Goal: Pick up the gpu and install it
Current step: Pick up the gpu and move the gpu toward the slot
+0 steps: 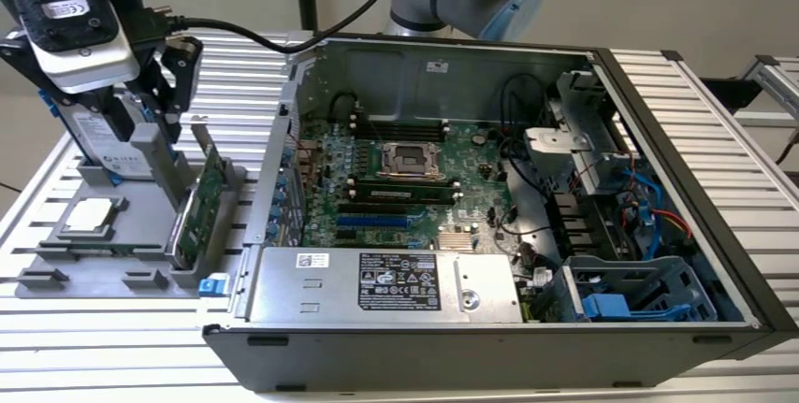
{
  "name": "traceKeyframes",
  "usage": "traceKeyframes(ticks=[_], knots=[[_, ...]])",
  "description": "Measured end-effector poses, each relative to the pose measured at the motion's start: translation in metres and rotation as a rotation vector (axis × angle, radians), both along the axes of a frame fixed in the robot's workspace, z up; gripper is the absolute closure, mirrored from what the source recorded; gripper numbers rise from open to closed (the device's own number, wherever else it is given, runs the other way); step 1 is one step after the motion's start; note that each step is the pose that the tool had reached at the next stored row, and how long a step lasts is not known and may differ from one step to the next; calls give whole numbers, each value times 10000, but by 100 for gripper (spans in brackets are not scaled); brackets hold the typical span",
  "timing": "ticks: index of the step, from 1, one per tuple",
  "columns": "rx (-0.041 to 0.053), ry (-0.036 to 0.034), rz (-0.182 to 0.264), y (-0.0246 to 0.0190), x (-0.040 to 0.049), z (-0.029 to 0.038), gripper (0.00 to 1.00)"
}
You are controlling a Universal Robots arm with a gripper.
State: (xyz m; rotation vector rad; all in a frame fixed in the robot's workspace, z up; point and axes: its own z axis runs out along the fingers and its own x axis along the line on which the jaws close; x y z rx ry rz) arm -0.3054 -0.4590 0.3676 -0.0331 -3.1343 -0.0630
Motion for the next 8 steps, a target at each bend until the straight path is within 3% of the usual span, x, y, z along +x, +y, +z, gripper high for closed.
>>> traceKeyframes(ticks=[8], knots=[[-17, 1, 0, 0, 0, -42, 0]])
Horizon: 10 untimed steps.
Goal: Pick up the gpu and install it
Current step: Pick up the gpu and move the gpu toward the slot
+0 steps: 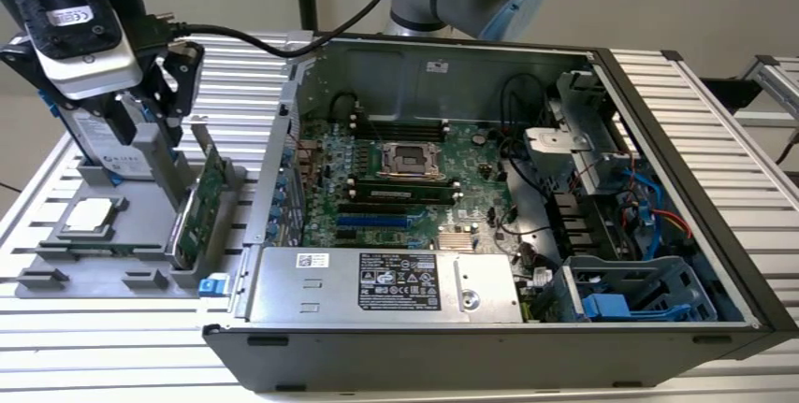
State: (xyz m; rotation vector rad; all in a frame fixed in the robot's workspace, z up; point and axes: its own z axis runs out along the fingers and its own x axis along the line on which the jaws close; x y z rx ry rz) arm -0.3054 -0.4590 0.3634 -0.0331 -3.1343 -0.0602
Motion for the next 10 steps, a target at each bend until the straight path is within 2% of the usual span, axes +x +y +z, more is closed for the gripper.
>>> traceKeyframes(ticks=[10], knots=[[-25, 0, 1, 1, 0, -58, 0]])
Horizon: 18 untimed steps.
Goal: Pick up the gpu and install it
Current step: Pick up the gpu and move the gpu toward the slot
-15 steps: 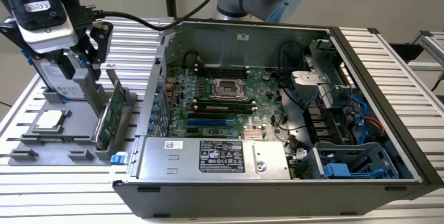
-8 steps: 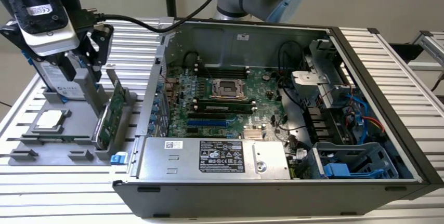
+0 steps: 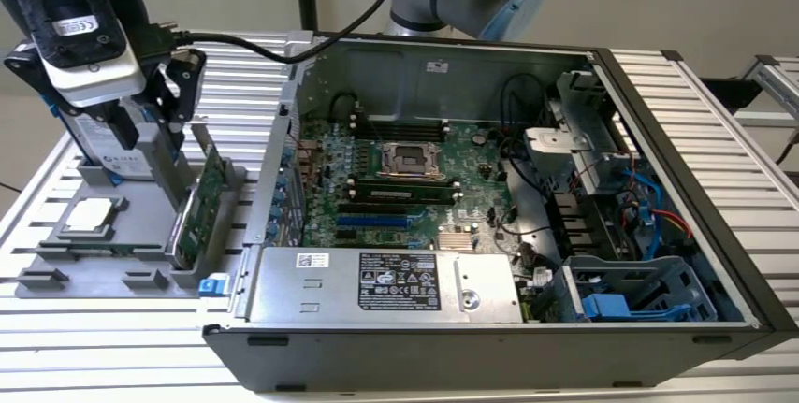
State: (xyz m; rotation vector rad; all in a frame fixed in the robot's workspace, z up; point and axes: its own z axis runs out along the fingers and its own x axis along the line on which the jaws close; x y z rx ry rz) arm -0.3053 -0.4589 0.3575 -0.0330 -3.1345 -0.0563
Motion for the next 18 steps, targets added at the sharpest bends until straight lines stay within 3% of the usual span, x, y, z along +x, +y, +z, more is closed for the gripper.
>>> traceKeyframes(ticks=[9, 18], knots=[[-33, -1, 0, 2, 0, -58, 0], [-81, -14, 0, 2, 0, -158, 0]])
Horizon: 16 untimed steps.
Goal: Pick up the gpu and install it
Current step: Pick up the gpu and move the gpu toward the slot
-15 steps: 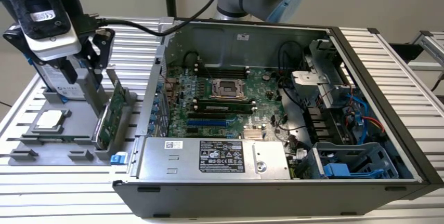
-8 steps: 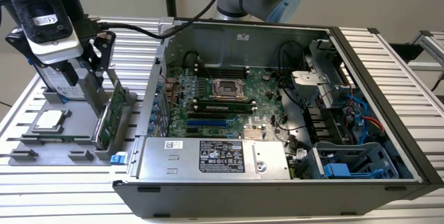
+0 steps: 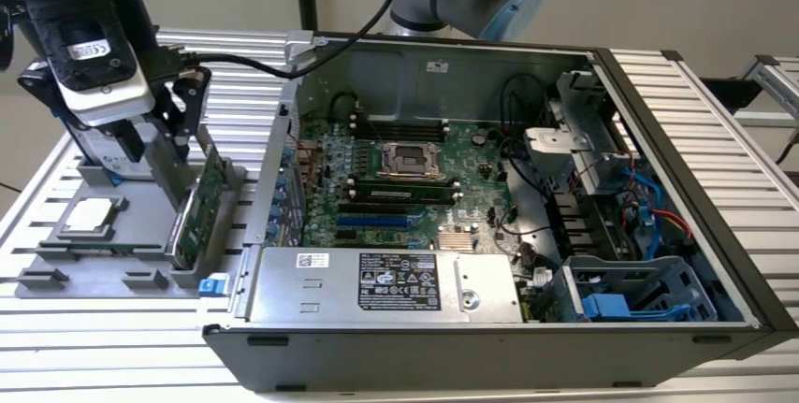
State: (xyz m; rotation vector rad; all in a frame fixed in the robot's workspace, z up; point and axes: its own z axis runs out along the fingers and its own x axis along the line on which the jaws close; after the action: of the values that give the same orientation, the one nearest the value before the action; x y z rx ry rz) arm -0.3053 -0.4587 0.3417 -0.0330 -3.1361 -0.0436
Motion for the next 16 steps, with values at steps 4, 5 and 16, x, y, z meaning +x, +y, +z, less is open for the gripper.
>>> traceKeyframes(ticks=[4, 5, 16], knots=[[-22, -3, 0, 0, 0, -44, 0], [-29, -4, 0, 0, 0, -53, 0], [-108, -4, 0, 0, 0, -148, 0]])
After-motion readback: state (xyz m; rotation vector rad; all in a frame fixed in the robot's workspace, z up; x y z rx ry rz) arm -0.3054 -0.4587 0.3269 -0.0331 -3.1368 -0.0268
